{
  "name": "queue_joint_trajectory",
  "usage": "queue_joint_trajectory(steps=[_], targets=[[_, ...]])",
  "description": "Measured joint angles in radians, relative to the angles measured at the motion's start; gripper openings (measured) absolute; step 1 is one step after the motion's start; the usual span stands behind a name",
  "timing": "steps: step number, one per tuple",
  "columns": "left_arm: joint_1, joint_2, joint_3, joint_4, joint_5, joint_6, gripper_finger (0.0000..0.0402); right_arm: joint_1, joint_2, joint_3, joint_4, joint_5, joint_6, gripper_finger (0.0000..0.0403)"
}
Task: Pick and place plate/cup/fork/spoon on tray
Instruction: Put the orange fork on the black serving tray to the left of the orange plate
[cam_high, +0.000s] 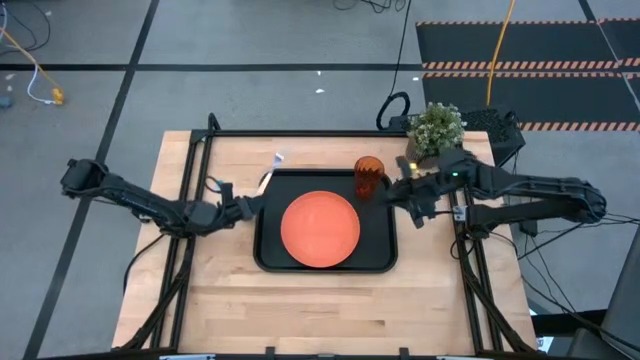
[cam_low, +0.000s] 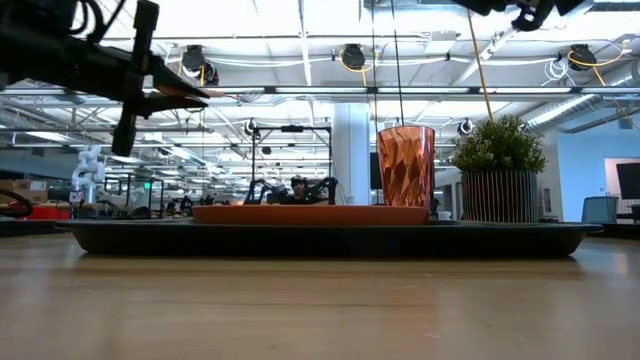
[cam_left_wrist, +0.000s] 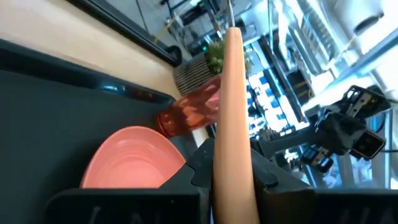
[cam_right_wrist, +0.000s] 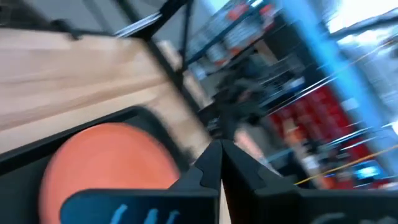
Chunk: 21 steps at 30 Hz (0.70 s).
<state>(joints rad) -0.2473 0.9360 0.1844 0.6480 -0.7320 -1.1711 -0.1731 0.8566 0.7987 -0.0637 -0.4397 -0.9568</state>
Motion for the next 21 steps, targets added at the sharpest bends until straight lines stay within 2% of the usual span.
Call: queue_joint_trajectory(steps=[5,13,21], targets=[[-0.117,0.005,0.001,-0.12,-0.102,-0.145,0.0031,-0.011,-0.081,-0.093,0.213,0.002,0.024,0.0],[-0.239,0.129,0.004,-0.122,-0.188,-0.336,0.0031,-0.011,-0.132,-0.193,0.438,0.004,0.075,0.0],[-0.258,0.286,0.06,-0.121,-0.193,-0.532,0.0031,-0.011,-0.133,-0.218,0.523,0.173,0.073,0.0]])
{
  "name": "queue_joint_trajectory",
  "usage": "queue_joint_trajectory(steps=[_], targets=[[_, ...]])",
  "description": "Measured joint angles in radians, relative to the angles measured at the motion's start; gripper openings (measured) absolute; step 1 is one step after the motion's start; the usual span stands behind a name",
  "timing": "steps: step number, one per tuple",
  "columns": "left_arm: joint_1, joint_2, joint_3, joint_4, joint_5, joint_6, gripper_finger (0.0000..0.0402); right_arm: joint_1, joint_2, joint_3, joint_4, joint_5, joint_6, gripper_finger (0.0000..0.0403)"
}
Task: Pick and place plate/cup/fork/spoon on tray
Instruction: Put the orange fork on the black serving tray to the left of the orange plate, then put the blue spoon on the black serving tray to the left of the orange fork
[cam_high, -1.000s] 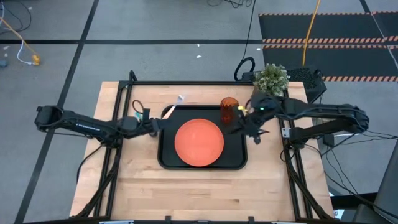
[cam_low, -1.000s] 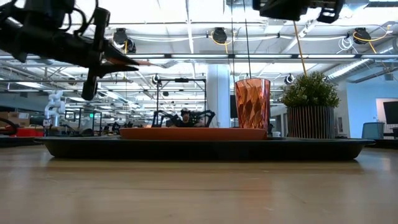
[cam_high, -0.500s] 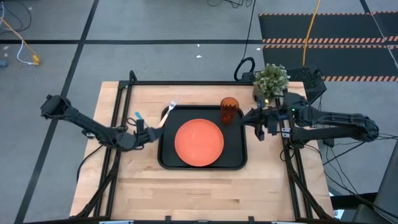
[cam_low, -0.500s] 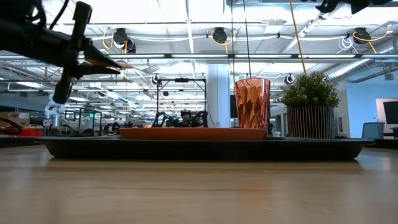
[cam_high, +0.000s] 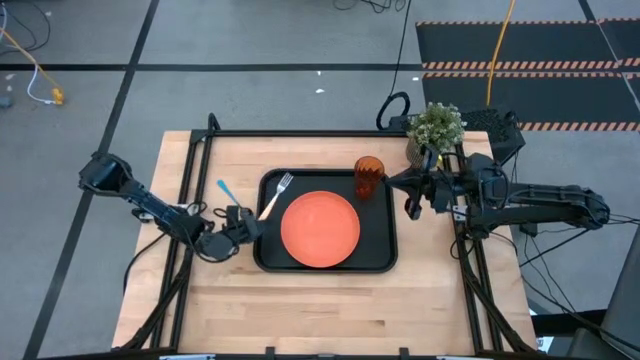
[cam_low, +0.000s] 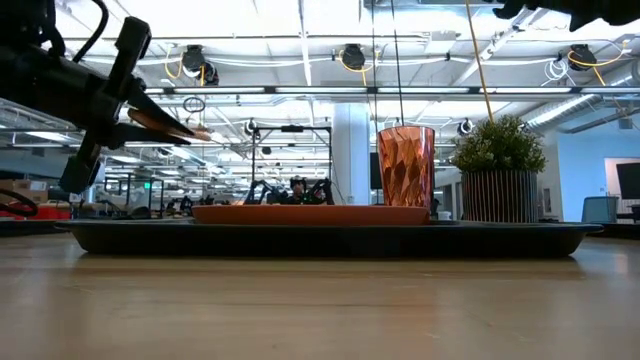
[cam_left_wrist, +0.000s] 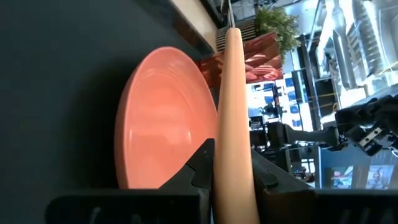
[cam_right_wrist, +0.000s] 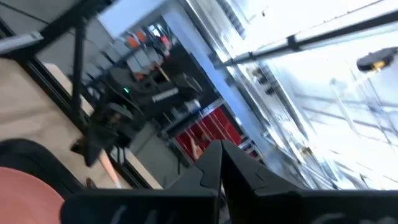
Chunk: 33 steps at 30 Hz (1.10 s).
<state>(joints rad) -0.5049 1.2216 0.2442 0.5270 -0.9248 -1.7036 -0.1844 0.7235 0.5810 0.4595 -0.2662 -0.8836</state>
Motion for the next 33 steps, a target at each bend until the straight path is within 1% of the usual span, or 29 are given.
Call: queue_joint_trajectory(steps=[3,5,7,11,15,27,30,33], targets=[[0.0,0.025,0.01,0.001,-0.003,-0.039,0.0031,0.0,0.0,-0.001,0.001,0.032,-0.004,0.0],[0.001,0.025,0.01,0.001,-0.028,-0.057,0.0037,0.0,0.0,-0.001,0.0,0.034,-0.021,0.0],[0.006,0.021,0.01,0.002,-0.05,-0.072,0.0056,0.0,0.0,-0.001,0.0,0.034,-0.025,0.0],[0.028,0.008,0.011,0.009,-0.054,-0.078,0.0097,0.0,0.0,-0.001,0.0,0.034,-0.046,0.0],[0.035,0.008,0.011,0.018,-0.044,-0.042,0.0118,0.0,0.0,-0.001,0.002,0.032,-0.056,0.0],[0.034,0.008,0.011,0.018,0.017,-0.023,0.0123,0.0,0.001,-0.001,0.015,0.03,-0.072,0.0],[0.034,0.0,0.011,0.017,0.018,0.03,0.0124,0.0,0.002,-0.001,0.016,0.03,-0.071,0.0],[0.034,-0.021,0.011,0.013,0.037,0.135,0.0124,0.0,0.005,-0.001,0.015,0.03,-0.071,0.0]])
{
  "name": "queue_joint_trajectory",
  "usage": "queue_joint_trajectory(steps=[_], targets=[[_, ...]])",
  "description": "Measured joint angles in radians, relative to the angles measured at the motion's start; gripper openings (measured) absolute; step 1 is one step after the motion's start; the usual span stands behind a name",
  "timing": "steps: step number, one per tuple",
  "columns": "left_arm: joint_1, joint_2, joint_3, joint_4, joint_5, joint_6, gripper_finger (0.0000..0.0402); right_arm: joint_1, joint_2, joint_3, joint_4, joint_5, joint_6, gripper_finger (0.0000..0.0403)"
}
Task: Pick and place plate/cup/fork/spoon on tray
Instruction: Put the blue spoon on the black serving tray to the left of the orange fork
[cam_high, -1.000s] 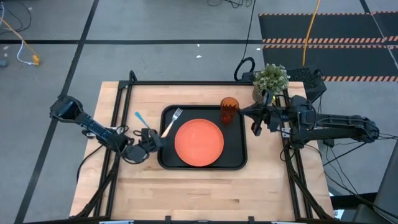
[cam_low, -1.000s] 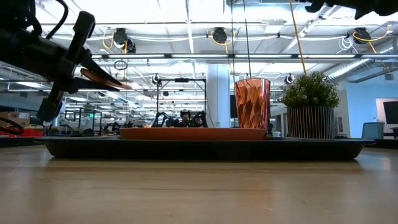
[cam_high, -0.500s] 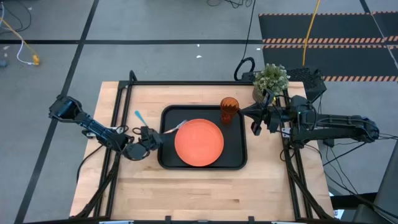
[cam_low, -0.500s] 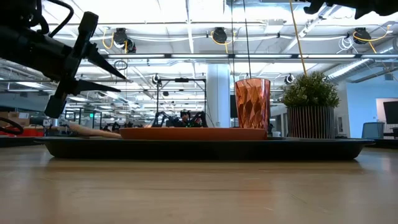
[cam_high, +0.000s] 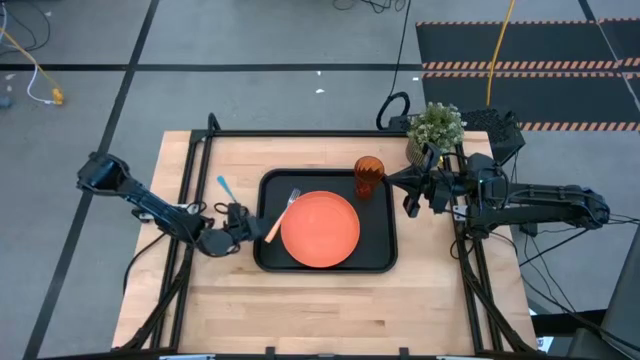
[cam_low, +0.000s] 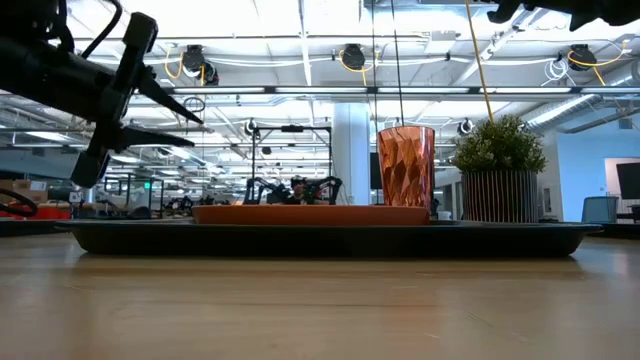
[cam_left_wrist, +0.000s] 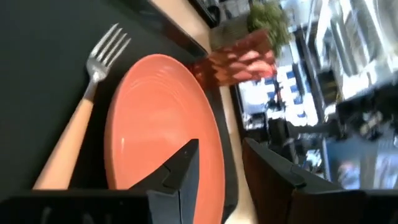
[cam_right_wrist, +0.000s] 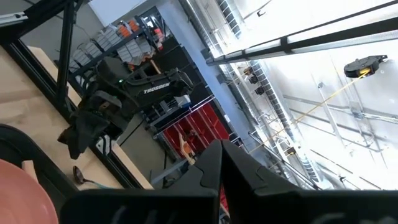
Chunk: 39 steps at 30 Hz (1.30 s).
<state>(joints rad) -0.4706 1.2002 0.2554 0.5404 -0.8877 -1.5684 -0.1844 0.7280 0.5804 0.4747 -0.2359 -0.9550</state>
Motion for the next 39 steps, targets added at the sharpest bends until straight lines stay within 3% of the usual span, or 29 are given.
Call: queue_joint_trajectory(steps=[7,10,12,17,20,24,28,35,39], targets=[[0.018,-0.117,0.001,-0.011,0.149,0.346,0.0124,0.0,0.0,0.0,0.0,0.0,0.0,0.0],[0.029,-0.178,0.003,-0.11,0.187,0.44,0.0121,0.0,0.0,0.0,0.008,0.0,0.0,0.0],[0.036,-0.215,0.027,-0.266,0.231,0.496,0.011,0.0,0.0,0.0,0.008,0.0,0.0,0.0],[0.062,-0.237,0.206,-0.895,0.383,0.575,0.0071,0.0,0.002,0.001,0.008,-0.001,0.0,0.0],[0.082,-0.214,0.338,-1.105,0.399,0.673,0.0048,0.0,0.002,0.001,0.008,-0.001,0.0,0.0],[0.114,-0.173,0.503,-1.232,0.399,0.855,0.0025,0.0,0.004,0.001,0.008,-0.001,0.0,0.0],[0.156,-0.092,0.643,-1.371,0.389,0.943,0.0005,0.0,0.004,0.001,0.008,-0.001,0.003,0.0],[0.221,0.12,0.819,-1.809,0.495,1.153,0.0005,0.0,0.004,0.001,0.005,0.0,0.038,0.0],[0.239,0.2,0.841,-1.934,0.516,1.282,0.0022,0.0,0.004,0.001,-0.009,0.0,0.053,0.0]])
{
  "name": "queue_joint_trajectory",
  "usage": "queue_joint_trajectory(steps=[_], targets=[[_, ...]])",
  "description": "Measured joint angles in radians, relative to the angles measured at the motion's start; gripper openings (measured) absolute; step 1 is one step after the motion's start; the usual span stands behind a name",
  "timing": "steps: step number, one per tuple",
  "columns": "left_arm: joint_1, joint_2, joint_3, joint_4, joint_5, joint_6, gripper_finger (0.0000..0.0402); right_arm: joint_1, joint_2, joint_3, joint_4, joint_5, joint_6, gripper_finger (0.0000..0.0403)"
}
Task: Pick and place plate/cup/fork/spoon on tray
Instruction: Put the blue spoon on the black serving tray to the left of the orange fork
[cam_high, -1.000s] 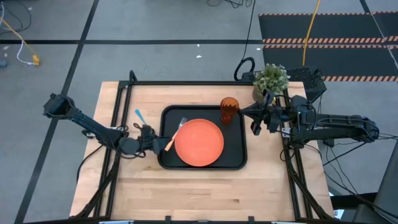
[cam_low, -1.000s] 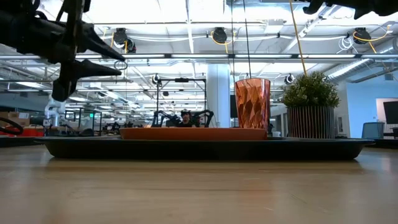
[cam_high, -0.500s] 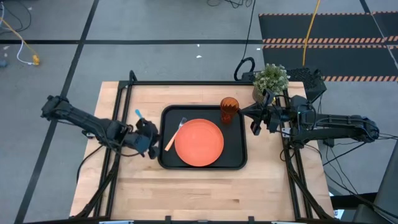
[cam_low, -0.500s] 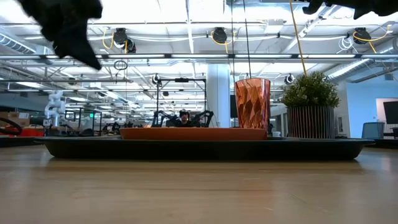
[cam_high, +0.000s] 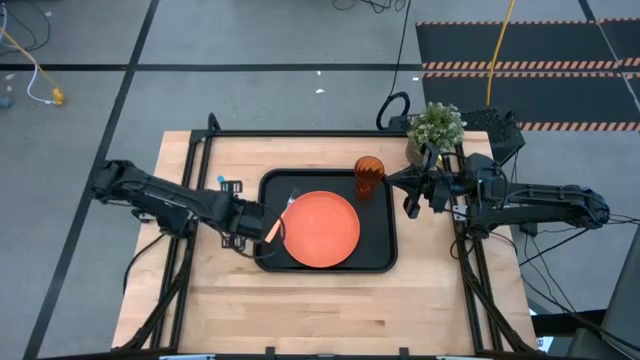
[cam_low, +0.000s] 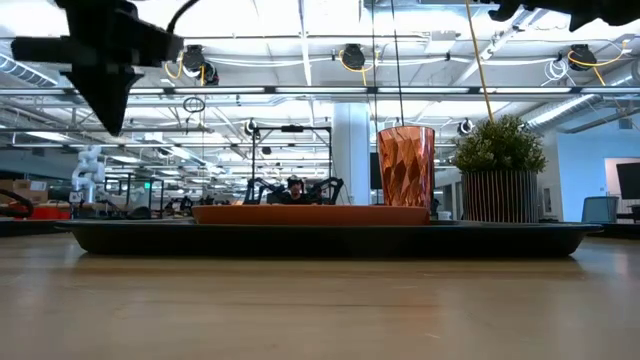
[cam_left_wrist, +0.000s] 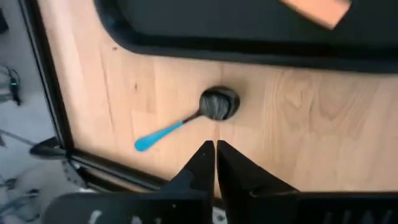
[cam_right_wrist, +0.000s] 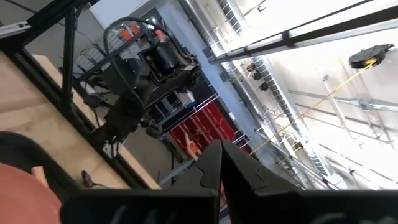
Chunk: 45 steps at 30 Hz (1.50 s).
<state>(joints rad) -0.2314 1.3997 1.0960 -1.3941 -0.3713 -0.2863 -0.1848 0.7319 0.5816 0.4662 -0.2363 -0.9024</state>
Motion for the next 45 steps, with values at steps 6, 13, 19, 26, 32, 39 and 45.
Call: queue_joint_trajectory(steps=[6,13,19,26,32,39,45], targets=[[0.048,0.036,-0.035,0.008,0.019,0.114,0.0066,0.0,0.0,0.0,-0.036,0.002,0.002,0.0],[0.153,0.034,-0.17,0.003,0.019,0.295,0.0141,0.0,0.0,0.0,-0.038,0.003,0.053,0.0],[0.252,0.035,-0.271,0.059,-0.001,0.433,0.0203,0.0,0.0,0.0,-0.067,0.004,0.053,0.0],[0.331,0.034,-0.277,0.242,-0.047,0.637,0.0223,0.0,-0.001,0.0,-0.093,0.097,0.05,0.0],[0.426,0.034,-0.277,0.27,0.011,0.788,0.0223,0.002,-0.001,0.0,-0.111,0.137,0.053,0.0],[0.485,0.034,-0.308,0.286,0.066,0.957,0.0223,0.004,-0.022,0.0,-0.14,0.136,0.072,0.0],[0.514,0.034,-0.391,0.368,0.063,1.013,0.0223,0.004,-0.058,0.0,-0.166,0.136,0.079,0.0]])
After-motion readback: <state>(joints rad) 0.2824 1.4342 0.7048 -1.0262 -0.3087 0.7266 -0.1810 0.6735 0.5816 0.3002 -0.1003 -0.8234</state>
